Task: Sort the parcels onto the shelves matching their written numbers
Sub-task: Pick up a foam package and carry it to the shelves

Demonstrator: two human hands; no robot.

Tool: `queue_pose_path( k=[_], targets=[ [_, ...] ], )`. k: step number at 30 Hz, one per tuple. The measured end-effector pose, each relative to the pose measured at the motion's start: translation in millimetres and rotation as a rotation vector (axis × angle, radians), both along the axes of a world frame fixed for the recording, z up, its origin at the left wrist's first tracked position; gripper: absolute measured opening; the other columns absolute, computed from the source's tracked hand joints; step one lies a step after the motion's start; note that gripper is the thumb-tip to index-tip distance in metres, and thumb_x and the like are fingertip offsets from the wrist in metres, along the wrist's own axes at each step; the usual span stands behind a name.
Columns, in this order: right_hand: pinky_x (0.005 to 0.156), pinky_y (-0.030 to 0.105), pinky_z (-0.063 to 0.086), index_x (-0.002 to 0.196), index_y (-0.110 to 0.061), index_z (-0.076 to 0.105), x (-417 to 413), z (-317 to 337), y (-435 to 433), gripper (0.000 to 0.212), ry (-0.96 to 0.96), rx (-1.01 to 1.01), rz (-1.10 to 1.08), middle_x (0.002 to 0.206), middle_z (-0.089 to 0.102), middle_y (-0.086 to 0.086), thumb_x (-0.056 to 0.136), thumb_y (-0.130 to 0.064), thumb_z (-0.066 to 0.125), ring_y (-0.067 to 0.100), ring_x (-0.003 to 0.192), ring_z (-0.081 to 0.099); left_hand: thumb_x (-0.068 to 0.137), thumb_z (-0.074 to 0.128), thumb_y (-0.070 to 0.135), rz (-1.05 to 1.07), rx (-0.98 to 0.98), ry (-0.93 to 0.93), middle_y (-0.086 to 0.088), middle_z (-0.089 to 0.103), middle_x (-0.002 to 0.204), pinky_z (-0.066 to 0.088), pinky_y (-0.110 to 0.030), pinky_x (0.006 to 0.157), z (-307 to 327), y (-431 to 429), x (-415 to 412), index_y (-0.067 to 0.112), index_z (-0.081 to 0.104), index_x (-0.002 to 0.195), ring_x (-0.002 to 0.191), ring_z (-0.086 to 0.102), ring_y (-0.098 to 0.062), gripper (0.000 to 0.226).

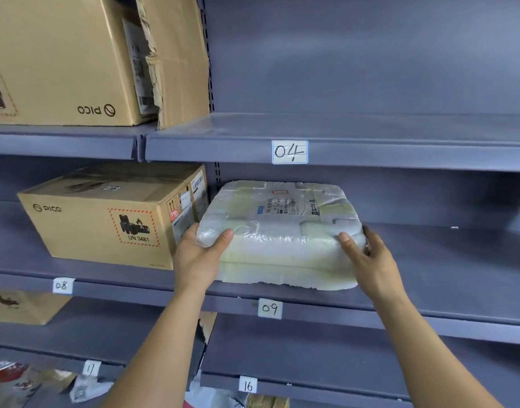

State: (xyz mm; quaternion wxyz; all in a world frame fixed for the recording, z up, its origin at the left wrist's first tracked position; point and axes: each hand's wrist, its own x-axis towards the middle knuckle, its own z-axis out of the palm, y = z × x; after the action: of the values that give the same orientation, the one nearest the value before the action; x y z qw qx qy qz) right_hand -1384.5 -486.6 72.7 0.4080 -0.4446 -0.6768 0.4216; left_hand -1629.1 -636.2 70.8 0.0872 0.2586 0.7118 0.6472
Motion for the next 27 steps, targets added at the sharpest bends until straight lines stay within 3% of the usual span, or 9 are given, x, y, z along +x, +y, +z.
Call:
queue_pose_path(
  k=[2, 6, 9, 11, 14, 17, 19, 22, 27],
  targets=[
    [0.088, 0.031, 0.038, 0.15, -0.025, 0.041, -4.3, -0.9, 1.8, 0.07, 0.005, -0.004, -0.008, 0.129, 0.059, -0.005, 0.091, -0.059, 0.059, 0.019, 0.119, 0.054, 0.083, 0.078, 0.039, 0.004, -0.006, -0.006, 0.02, 0.056, 0.097, 0.04, -0.024, 0.089, 3.2, 2.6, -3.8, 0.018, 0.056, 0.132, 0.099, 0.053, -0.009, 0.058],
    [0.086, 0.033, 0.042, 0.141, -0.028, 0.052, -9.0, -2.7, 7.2, 0.061, 0.007, 0.004, -0.023, 0.122, 0.064, -0.008, 0.09, -0.058, 0.062, 0.019, 0.114, 0.058, 0.08, 0.08, 0.042, 0.019, -0.066, 0.006, 0.023, 0.062, 0.095, 0.045, -0.026, 0.088, -1.1, 7.1, -16.9, 0.027, 0.059, 0.114, 0.104, 0.062, -0.013, 0.042],
    [0.09, 0.033, 0.041, 0.143, -0.027, 0.051, -9.7, -3.4, 7.5, 0.062, 0.013, 0.014, -0.036, 0.124, 0.061, -0.009, 0.09, -0.057, 0.063, 0.019, 0.122, 0.055, 0.08, 0.079, 0.045, 0.03, -0.061, 0.005, 0.017, 0.061, 0.11, 0.045, -0.028, 0.094, -0.6, 6.6, -15.6, 0.018, 0.055, 0.135, 0.107, 0.056, -0.011, 0.067],
    [0.089, 0.032, 0.04, 0.145, -0.027, 0.049, -10.1, -5.2, 7.4, 0.062, 0.019, 0.009, -0.044, 0.12, 0.058, -0.011, 0.091, -0.055, 0.063, 0.019, 0.119, 0.055, 0.082, 0.078, 0.042, 0.035, -0.037, 0.009, 0.02, 0.056, 0.102, 0.04, -0.024, 0.09, -0.3, 6.1, -12.8, 0.014, 0.054, 0.137, 0.101, 0.051, -0.009, 0.066],
    [0.089, 0.03, 0.037, 0.149, -0.027, 0.043, -11.2, -4.9, 4.3, 0.066, 0.019, 0.006, -0.049, 0.119, 0.054, -0.013, 0.092, -0.054, 0.061, 0.019, 0.122, 0.053, 0.083, 0.076, 0.043, 0.039, -0.061, 0.024, 0.014, 0.054, 0.111, 0.038, -0.023, 0.091, -1.2, 6.7, -11.4, 0.013, 0.051, 0.14, 0.105, 0.049, -0.009, 0.07],
    [0.089, 0.029, 0.034, 0.149, -0.025, 0.043, -12.2, -3.6, 2.7, 0.063, 0.041, -0.031, -0.067, 0.113, 0.052, -0.017, 0.094, -0.05, 0.062, 0.016, 0.114, 0.051, 0.072, 0.071, 0.072, 0.069, -0.106, 0.077, 0.004, 0.054, 0.139, 0.043, -0.036, 0.105, -1.5, 5.6, -10.2, 0.018, 0.046, 0.146, 0.13, 0.049, -0.021, 0.095],
    [0.086, 0.032, 0.037, 0.143, -0.024, 0.049, -13.6, -3.3, 1.9, 0.063, 0.02, -0.043, -0.081, 0.113, 0.057, -0.012, 0.091, -0.058, 0.061, 0.021, 0.114, 0.053, 0.063, 0.064, 0.086, 0.096, -0.112, 0.099, -0.002, 0.046, 0.145, 0.042, -0.042, 0.109, 0.0, 3.8, -4.4, 0.022, 0.045, 0.146, 0.137, 0.042, -0.025, 0.106],
    [0.085, 0.04, 0.04, 0.138, -0.028, 0.051, -14.3, -3.4, -0.5, 0.072, -0.114, -0.008, -0.174, 0.117, 0.053, 0.008, 0.083, -0.075, 0.056, 0.033, 0.12, 0.047, 0.079, 0.073, 0.059, 0.151, -0.144, 0.097, -0.01, 0.031, 0.148, 0.034, -0.043, 0.111, 5.0, 0.3, 5.6, 0.016, 0.044, 0.146, 0.142, 0.022, -0.028, 0.085],
    [0.084, 0.037, 0.041, 0.143, -0.028, 0.046, -15.3, 0.6, -8.0, 0.064, -0.137, 0.016, -0.217, 0.116, 0.04, 0.003, 0.091, -0.065, 0.055, 0.03, 0.116, 0.05, 0.082, 0.072, 0.057, 0.137, -0.167, 0.131, -0.008, 0.036, 0.148, 0.037, -0.048, 0.108, 7.4, -6.8, 9.6, 0.017, 0.045, 0.143, 0.141, 0.029, -0.03, 0.078]
  ],
)
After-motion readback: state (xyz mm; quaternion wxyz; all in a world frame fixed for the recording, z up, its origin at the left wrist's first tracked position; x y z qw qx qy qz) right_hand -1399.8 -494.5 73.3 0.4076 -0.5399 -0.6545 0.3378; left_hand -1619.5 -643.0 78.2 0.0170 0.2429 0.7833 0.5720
